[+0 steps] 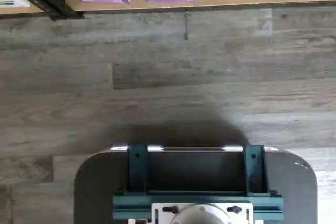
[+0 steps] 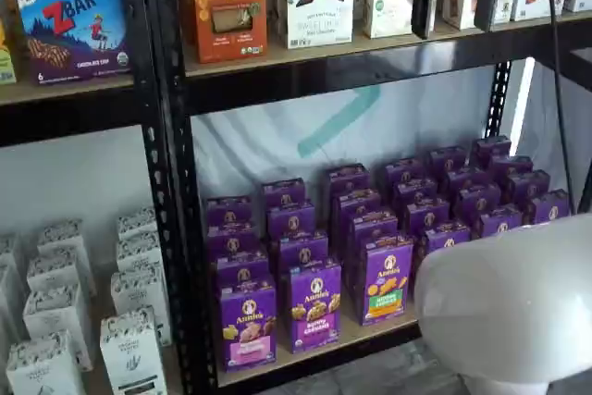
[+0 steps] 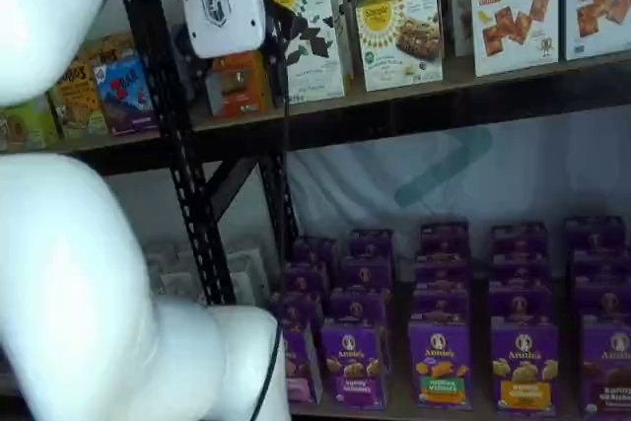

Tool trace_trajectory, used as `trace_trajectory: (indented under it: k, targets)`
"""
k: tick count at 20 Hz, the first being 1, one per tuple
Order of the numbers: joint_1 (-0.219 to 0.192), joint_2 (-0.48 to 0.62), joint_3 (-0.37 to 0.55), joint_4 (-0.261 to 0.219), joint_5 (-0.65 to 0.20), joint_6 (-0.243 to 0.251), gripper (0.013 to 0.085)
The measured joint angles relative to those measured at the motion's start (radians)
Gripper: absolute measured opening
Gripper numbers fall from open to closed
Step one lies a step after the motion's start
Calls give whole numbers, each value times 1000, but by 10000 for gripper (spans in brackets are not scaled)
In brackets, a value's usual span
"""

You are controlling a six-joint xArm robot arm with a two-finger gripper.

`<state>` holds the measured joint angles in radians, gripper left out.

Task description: Pick up the purple box with a pink patch in the middle, on the bottom shelf, the first box from the left

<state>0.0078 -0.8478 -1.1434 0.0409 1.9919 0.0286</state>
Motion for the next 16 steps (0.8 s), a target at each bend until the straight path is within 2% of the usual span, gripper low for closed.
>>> trace_trajectory:
  k: [3,6,13,16]
  targets:
    - [-59,-27,25,63,-42,-34,850]
    - [-73,-28,26,72,-45,-46,850]
    - [-22,-40,72,23,-94,-17,850]
    - [24,-42,106,-7,-123,17,850]
